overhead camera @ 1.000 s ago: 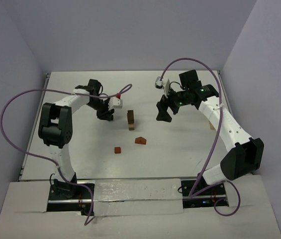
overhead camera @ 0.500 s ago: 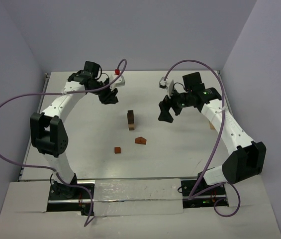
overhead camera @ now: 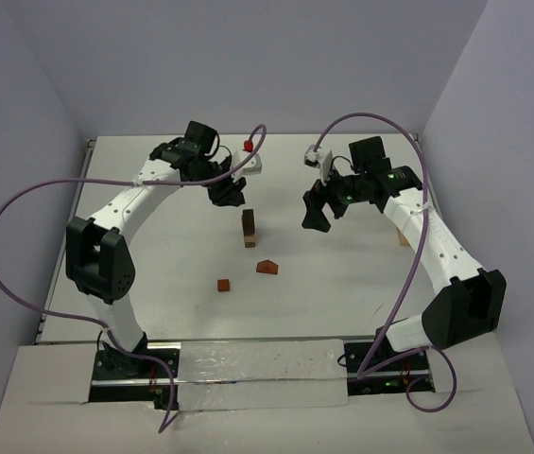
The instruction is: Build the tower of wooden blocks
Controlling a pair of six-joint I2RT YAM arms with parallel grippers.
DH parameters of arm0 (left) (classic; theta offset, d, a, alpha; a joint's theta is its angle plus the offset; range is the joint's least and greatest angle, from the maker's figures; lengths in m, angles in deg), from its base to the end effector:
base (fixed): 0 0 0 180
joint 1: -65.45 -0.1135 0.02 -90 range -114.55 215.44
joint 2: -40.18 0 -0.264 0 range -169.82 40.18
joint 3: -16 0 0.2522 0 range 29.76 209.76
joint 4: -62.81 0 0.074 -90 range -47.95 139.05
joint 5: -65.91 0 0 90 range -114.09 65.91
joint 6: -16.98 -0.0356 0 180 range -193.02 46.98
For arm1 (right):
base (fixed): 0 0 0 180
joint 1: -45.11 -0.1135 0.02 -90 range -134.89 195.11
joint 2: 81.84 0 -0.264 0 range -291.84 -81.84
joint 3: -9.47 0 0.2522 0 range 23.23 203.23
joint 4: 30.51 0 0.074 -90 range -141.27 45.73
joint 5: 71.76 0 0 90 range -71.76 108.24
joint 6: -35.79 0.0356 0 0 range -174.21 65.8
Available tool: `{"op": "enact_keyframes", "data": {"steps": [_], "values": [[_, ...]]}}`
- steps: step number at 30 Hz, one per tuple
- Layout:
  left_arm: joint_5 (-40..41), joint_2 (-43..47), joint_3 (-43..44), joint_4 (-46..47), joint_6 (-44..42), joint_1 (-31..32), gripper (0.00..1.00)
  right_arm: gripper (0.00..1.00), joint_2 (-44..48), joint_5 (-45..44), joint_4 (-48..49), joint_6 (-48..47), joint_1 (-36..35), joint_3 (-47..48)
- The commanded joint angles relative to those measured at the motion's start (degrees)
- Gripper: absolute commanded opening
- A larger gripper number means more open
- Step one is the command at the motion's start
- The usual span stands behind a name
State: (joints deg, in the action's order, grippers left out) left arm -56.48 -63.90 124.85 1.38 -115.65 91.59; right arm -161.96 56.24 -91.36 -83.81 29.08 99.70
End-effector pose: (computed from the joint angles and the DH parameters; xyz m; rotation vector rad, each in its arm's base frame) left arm 0.3442 -0.1901 0.3036 1.5460 1.8851 -0.5938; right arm 0.2703 0.1005 0.3388 -1.1547 2.0149 0.6910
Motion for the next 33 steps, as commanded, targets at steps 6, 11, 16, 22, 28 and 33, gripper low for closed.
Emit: {"op": "enact_keyframes", "data": {"steps": [6, 11, 16, 22, 28, 33], "values": [[0.1, -2.3, 3.6, -1.5, -0.6, 2.3, 0.23, 1.0, 0.2, 0.5, 1.8, 0.9, 0.5, 0.9], [-0.4, -4.9, 6.4, -3.6, -2.0, 2.8, 0.23, 1.0, -0.1, 0.4, 1.8, 0.8, 0.6, 1.0], [-1.1, -6.6, 7.8, -5.1, -3.2, 2.9, 0.24, 1.0, -0.3, 0.3, 2.0, 0.9, 0.6, 0.9], [-1.1, -7.8, 7.9, -6.1, -3.9, 3.2, 0.26, 1.0, -0.8, 0.5, 2.1, 0.9, 0.7, 1.1], [-1.1, -8.4, 8.2, -6.6, -4.2, 3.5, 0.27, 1.0, -1.1, 0.4, 2.2, 1.2, 0.6, 1.3], [-0.9, -9.2, 8.5, -6.1, -3.8, 3.6, 0.28, 1.0, -1.0, 0.7, 2.2, 1.3, 0.6, 1.3]]}}
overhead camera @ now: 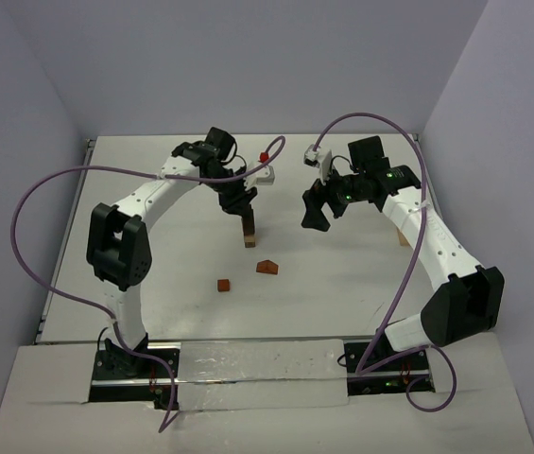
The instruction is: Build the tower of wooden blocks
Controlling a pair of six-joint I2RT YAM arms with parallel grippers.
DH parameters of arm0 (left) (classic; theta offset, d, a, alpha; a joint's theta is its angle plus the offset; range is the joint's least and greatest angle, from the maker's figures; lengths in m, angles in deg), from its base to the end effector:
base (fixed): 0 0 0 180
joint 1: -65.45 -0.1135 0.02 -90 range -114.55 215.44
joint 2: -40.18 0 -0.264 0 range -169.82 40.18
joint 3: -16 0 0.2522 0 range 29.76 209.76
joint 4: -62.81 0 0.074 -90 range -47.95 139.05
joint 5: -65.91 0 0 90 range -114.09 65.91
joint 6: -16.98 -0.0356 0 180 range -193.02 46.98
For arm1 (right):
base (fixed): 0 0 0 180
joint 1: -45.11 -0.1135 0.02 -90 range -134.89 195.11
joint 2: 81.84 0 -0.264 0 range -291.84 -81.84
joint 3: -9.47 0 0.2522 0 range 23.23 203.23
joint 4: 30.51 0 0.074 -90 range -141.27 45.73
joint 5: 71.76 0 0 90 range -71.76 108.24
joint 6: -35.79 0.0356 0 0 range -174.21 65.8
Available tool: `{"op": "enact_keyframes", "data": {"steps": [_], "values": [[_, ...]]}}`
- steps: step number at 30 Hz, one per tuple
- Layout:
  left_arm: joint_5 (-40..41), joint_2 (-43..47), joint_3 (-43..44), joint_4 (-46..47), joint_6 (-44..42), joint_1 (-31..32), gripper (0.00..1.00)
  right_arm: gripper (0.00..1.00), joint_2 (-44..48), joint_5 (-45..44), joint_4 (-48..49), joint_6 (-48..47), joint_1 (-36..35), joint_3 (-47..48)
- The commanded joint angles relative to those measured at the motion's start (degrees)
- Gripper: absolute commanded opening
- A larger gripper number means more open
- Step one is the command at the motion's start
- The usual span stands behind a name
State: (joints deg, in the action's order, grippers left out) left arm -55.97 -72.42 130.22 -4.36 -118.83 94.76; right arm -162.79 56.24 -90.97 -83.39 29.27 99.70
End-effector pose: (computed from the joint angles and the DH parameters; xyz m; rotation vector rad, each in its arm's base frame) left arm 0.3541 -0.2204 0.2695 1.6940 1.9418 -0.6470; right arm 0.2743 0.1006 0.3354 -1.1445 2.0289 0.6962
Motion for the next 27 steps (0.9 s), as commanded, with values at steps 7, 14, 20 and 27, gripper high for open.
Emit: {"op": "enact_keyframes", "data": {"steps": [7, 14, 20, 27], "values": [[-1.3, -1.4, 3.8, -0.5, -0.4, 0.8, 0.3, 1.0, -0.1, 0.7, 1.9, 1.0, 0.5, 1.1], [-1.1, -1.5, 3.9, -0.6, -0.5, 0.9, 0.32, 1.0, -0.4, 0.9, 1.9, 1.0, 0.5, 1.2], [-0.9, -1.8, 3.8, -0.7, -0.4, 0.9, 0.32, 1.0, -0.4, 0.9, 1.8, 1.1, 0.5, 1.4], [-1.0, -1.8, 3.6, -0.5, -0.3, 0.9, 0.35, 1.0, -0.4, 1.0, 1.8, 1.3, 0.5, 1.5]]}}
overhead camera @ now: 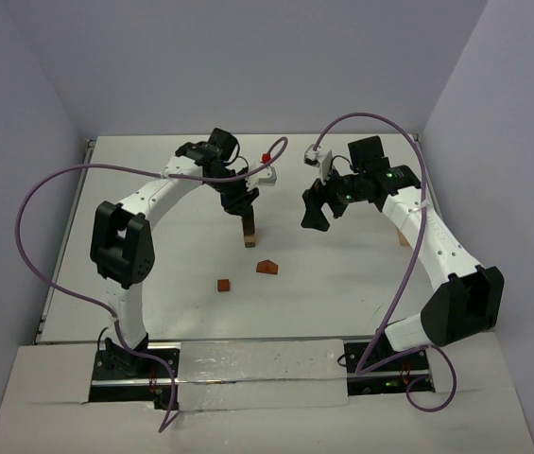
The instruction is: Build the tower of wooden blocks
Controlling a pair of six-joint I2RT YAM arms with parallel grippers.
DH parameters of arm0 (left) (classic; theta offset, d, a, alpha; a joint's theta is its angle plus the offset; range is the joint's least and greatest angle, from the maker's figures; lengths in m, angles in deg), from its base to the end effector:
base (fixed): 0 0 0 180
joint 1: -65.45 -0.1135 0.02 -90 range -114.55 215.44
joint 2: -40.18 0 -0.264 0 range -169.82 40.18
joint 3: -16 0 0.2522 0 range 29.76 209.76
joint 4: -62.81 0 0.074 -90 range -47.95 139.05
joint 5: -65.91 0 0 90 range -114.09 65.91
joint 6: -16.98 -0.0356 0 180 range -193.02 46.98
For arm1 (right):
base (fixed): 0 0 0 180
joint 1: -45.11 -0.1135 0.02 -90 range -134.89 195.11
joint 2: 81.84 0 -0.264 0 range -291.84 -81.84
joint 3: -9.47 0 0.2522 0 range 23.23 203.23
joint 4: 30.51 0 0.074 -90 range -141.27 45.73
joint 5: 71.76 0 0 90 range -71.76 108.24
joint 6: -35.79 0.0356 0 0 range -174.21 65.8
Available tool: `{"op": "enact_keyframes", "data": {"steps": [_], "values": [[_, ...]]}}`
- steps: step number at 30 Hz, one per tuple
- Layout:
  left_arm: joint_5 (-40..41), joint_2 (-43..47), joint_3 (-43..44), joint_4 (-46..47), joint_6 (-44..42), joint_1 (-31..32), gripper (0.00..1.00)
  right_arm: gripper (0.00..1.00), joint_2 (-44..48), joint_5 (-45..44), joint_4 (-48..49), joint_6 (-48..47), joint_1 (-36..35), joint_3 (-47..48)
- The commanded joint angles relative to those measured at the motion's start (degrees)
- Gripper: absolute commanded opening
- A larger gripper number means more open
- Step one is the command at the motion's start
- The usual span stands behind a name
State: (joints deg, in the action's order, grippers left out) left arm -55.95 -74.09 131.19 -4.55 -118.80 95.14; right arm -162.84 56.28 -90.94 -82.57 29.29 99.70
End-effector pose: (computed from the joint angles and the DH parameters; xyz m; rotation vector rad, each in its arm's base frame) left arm 0.3576 -0.2255 0.2627 1.7051 1.9518 -0.6557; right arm 0.2745 0.1006 0.3352 -1.1308 2.0390 0.7041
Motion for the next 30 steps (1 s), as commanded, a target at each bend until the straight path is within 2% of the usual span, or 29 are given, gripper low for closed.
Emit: {"op": "enact_keyframes", "data": {"steps": [1, 5, 8, 14, 21, 27, 30], "values": [[-1.1, -0.2, 2.6, -0.3, -0.4, 0.5, 0.36, 1.0, -0.4, 1.0, 1.8, 0.5, 0.4, 1.5], [-1.0, -0.2, 2.8, -0.4, -0.3, 0.5, 0.38, 1.0, -0.5, 1.1, 1.9, 0.5, 0.4, 1.6], [-1.2, -0.4, 3.1, -0.5, -0.1, 0.6, 0.46, 1.0, -0.6, 1.1, 1.8, 0.7, 0.4, 1.8], [-1.0, -0.5, 3.5, -0.7, -0.2, 0.5, 0.52, 1.0, -0.6, 1.1, 1.8, 0.8, 0.5, 1.9], [-0.7, 0.9, 4.0, -0.9, -0.3, 0.4, 0.53, 1.0, -0.4, 1.1, 1.8, 0.9, 0.5, 2.0], [-4.3, 10.1, 5.3, -1.5, 0.9, -1.9, 0.57, 1.0, 1.3, 1.6, 2.3, 1.6, 0.4, 1.9], [-6.9, 15.3, 1.8, -1.5, 2.1, -4.4, 0.58, 1.0, 2.3, 2.0, 2.7, 1.9, 0.4, 1.5]]}}
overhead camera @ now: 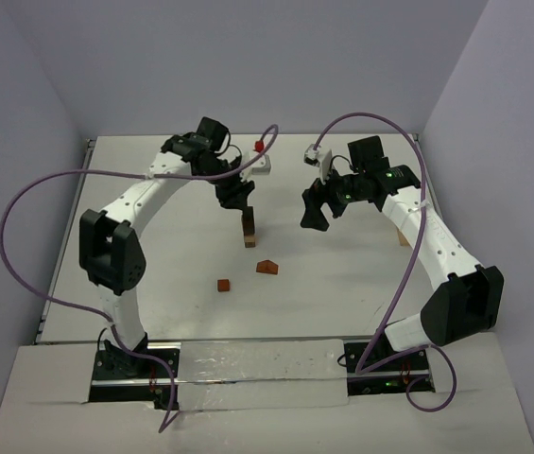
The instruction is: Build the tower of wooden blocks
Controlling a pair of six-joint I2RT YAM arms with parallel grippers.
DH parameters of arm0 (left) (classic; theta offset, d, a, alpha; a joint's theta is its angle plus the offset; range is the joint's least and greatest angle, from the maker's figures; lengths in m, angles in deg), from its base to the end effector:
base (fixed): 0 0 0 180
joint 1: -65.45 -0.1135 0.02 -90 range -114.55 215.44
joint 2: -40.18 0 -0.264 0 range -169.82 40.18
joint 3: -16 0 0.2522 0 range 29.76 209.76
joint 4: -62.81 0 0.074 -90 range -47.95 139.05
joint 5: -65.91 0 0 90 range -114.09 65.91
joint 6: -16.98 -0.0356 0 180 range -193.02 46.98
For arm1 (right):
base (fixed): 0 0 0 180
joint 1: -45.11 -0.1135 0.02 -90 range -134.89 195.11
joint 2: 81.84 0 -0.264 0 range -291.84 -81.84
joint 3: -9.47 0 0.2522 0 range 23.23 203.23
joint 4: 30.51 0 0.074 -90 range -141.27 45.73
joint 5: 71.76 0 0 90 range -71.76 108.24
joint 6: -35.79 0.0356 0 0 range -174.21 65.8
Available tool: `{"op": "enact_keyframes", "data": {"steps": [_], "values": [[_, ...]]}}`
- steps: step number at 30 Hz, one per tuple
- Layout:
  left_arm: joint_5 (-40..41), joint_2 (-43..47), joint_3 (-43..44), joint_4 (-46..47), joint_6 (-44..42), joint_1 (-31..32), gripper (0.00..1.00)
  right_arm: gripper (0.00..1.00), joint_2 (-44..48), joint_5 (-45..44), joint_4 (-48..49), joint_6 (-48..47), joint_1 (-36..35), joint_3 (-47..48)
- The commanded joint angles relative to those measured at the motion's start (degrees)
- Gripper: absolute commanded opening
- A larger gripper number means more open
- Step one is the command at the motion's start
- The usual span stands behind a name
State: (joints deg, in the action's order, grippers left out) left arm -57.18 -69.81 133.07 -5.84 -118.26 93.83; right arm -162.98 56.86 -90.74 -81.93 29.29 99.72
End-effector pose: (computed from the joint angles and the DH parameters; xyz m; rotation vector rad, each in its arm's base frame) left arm 0.3514 -0.2120 0.3014 1.6485 1.8888 -0.6418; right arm 0.2751 0.1011 0.3350 -1.1226 2.0402 0.7209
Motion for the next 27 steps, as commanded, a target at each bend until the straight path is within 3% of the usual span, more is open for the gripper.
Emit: {"op": "enact_keyframes", "data": {"steps": [1, 6, 10, 15, 22, 27], "values": [[-5.8, 12.5, -1.6, -0.4, 1.6, -3.5, 0.58, 1.0, 2.9, 1.4, 2.7, 1.4, 0.5, 1.3], [-6.5, 27.2, -19.6, 3.2, -0.7, -3.7, 0.57, 1.0, 4.6, 1.3, 3.9, 2.1, 0.4, -0.4], [-8.1, 33.7, -32.1, 3.1, -4.4, -3.3, 0.58, 1.0, 4.8, 1.6, 4.4, 2.5, 0.4, -0.9], [-8.6, 36.3, -40.9, 1.4, -4.1, -1.7, 0.59, 1.0, 4.5, 1.6, 4.5, 3.3, 0.4, -0.5], [2.0, 40.2, -54.6, 14.6, 2.6, 6.7, 0.61, 1.0, 4.3, 0.6, 4.4, 3.4, 0.4, -0.9], [4.6, 36.7, -56.6, 18.6, 2.2, 8.1, 0.61, 1.0, 3.7, 0.3, 4.4, 3.3, 0.4, -0.8]]}}
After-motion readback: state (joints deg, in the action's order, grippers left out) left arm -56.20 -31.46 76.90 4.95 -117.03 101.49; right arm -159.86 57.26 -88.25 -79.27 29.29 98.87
